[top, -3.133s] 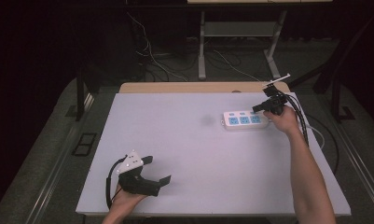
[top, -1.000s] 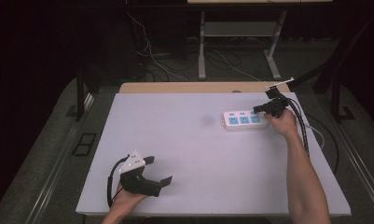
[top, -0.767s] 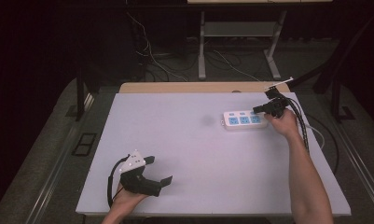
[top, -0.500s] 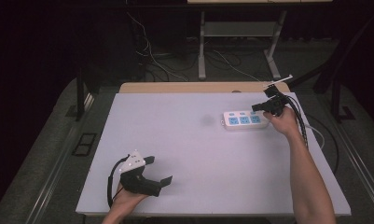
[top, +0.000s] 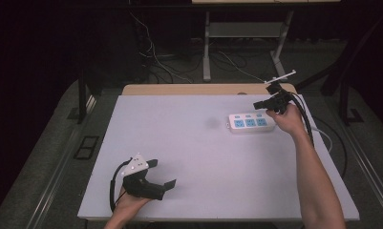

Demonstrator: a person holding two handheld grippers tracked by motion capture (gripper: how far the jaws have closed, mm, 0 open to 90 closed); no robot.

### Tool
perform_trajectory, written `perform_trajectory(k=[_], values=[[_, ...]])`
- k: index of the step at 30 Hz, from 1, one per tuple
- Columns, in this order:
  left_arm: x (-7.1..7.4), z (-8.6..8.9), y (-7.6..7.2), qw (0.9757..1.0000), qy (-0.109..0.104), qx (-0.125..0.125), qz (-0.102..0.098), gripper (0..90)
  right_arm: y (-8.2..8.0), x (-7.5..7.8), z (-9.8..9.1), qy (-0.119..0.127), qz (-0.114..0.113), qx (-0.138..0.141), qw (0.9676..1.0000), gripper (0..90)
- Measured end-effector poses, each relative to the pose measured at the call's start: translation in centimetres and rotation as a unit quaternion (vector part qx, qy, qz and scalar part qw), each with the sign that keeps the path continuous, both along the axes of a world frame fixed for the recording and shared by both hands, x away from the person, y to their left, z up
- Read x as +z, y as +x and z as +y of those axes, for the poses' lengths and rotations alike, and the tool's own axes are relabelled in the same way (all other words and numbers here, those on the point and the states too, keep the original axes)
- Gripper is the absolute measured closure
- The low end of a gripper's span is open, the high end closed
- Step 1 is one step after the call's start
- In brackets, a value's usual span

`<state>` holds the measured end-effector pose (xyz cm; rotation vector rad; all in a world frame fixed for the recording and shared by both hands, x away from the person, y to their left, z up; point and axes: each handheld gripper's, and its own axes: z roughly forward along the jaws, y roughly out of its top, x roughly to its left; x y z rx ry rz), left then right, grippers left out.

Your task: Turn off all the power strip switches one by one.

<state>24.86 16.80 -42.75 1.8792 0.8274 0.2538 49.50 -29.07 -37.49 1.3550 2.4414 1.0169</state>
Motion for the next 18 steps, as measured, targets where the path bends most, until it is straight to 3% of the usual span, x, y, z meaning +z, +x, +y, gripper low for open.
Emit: perform_trajectory(k=[18], values=[[0.1,0.2,-0.1,1.0000,0.001,0.001,-0.003,0.0,0.6,-1.4,1.6,-0.012,0.019,0.011,0.9997,90.0]])
